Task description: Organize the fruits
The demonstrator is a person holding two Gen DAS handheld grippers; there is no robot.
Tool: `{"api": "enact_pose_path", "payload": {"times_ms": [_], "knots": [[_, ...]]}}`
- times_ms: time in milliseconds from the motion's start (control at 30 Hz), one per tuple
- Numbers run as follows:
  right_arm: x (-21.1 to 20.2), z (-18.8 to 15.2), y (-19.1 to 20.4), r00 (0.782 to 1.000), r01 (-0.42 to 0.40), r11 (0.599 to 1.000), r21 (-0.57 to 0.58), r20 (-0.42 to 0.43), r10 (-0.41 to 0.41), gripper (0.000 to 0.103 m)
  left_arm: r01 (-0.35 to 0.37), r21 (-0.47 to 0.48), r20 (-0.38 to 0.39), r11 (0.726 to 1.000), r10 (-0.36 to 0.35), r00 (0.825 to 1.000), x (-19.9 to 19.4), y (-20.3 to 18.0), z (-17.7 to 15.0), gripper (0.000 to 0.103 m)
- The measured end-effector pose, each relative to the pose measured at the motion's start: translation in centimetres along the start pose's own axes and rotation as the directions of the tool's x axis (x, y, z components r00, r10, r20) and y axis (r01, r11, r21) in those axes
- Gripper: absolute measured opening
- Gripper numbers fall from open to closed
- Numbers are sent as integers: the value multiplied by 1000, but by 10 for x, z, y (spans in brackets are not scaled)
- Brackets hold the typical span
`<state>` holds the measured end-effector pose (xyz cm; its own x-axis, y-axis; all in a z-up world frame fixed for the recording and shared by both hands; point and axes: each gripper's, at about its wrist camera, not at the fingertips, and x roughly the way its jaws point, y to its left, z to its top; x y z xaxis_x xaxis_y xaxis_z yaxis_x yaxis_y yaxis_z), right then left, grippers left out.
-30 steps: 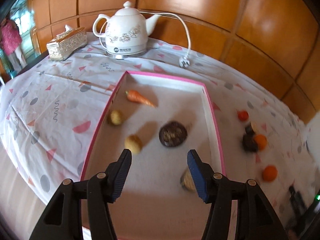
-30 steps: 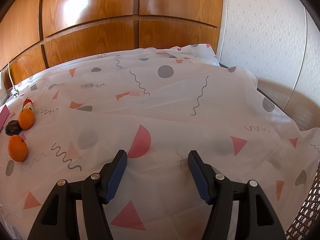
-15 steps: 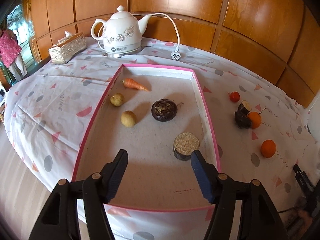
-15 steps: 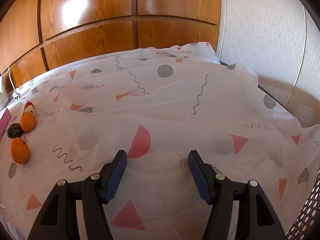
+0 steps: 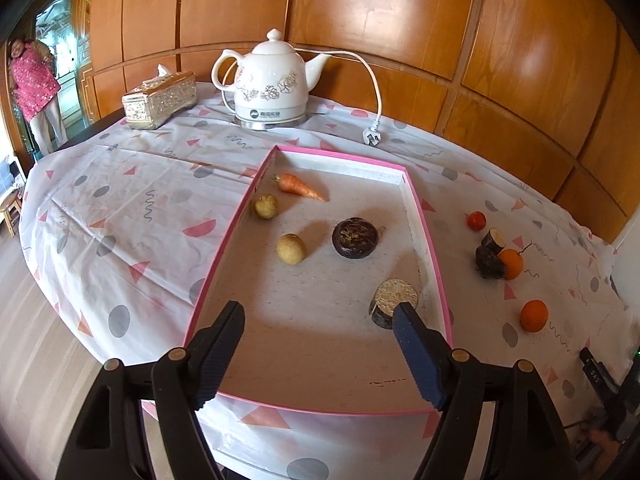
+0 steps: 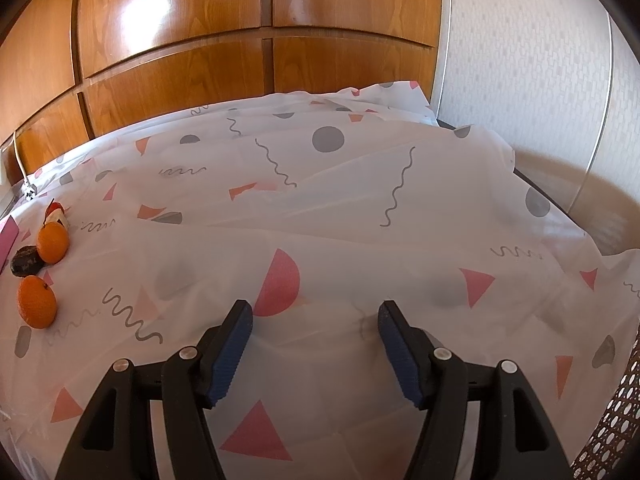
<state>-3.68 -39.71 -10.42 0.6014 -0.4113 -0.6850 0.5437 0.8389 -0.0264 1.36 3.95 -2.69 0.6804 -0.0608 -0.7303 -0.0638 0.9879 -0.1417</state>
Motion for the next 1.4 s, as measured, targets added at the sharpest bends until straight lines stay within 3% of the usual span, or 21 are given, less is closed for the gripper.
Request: {"api": "enact_pose_path", "payload": {"times_ms": [533,700,867,1133,1200,1233,1400], "knots": [[1,6,1,998,12,1000,0,-54,-12,67,-28,-115,-24,993,25,999,7,31,-6,80],[-2,13,3,994,-46,999,11,-102,47,67,-16,-99,-16,995,14,1000,7,26,-5,82],[-18,26,31,983,-169,984,-53,-88,164,67,-5,-57,-19,998,4,1000,9,17,-5,82],[-35,50,94,909,-414,896,-160,-132,396,58,5,-27,2,1000,-5,1000,7,12,-3,83],[-36,55,111,880,-472,865,-173,-155,449,58,6,-30,-1,1000,-6,1000,8,13,-3,84],[-35,58,121,866,-496,850,-177,-173,469,58,5,-33,-3,999,-5,1000,9,14,-3,84],[-29,65,156,836,-542,818,-192,-229,500,58,2,-40,-8,999,-2,1000,12,16,-3,84]]}}
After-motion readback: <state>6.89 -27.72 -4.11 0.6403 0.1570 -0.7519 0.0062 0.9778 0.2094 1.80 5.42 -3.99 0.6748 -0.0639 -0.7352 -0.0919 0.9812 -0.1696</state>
